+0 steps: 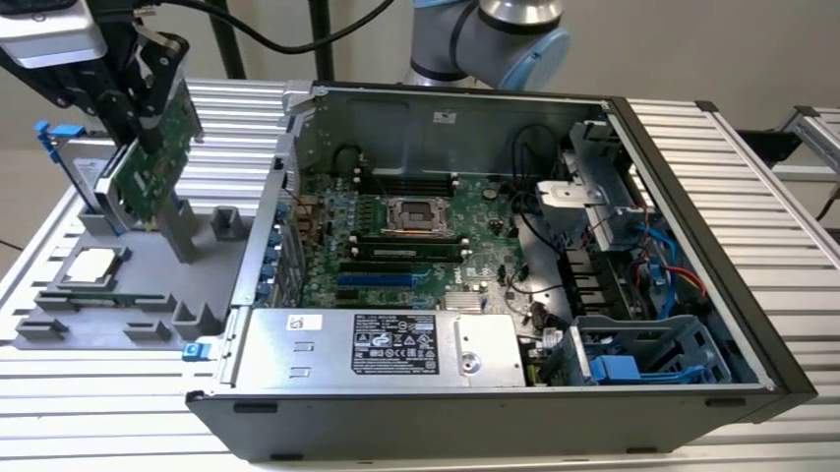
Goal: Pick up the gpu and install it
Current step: 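Pick up the gpu and move the gpu toward the slot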
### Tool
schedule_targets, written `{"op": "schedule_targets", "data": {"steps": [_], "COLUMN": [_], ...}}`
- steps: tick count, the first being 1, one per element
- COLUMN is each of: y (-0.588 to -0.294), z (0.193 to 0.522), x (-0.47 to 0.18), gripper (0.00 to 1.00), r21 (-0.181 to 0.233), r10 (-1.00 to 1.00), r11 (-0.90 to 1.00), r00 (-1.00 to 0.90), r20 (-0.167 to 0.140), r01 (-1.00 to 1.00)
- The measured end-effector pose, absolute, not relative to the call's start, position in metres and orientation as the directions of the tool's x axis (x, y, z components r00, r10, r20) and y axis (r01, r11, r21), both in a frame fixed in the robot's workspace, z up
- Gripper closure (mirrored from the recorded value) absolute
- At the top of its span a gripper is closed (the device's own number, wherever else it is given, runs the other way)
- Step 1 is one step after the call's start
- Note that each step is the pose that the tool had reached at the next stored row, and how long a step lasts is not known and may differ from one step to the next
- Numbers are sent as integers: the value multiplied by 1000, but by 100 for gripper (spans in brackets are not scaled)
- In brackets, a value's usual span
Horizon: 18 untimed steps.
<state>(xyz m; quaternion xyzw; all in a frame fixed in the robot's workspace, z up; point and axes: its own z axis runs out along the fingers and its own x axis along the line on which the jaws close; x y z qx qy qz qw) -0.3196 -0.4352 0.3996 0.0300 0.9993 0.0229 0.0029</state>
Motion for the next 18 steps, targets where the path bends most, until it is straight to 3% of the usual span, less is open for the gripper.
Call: {"op": "schedule_targets", "data": {"steps": [18], "y": [-435], "z": [409], "x": [-320], "gripper": [100], "r21": [46], "r10": [60], "r11": [997], "r00": [-998], "r20": [-4], "r01": [60]}}
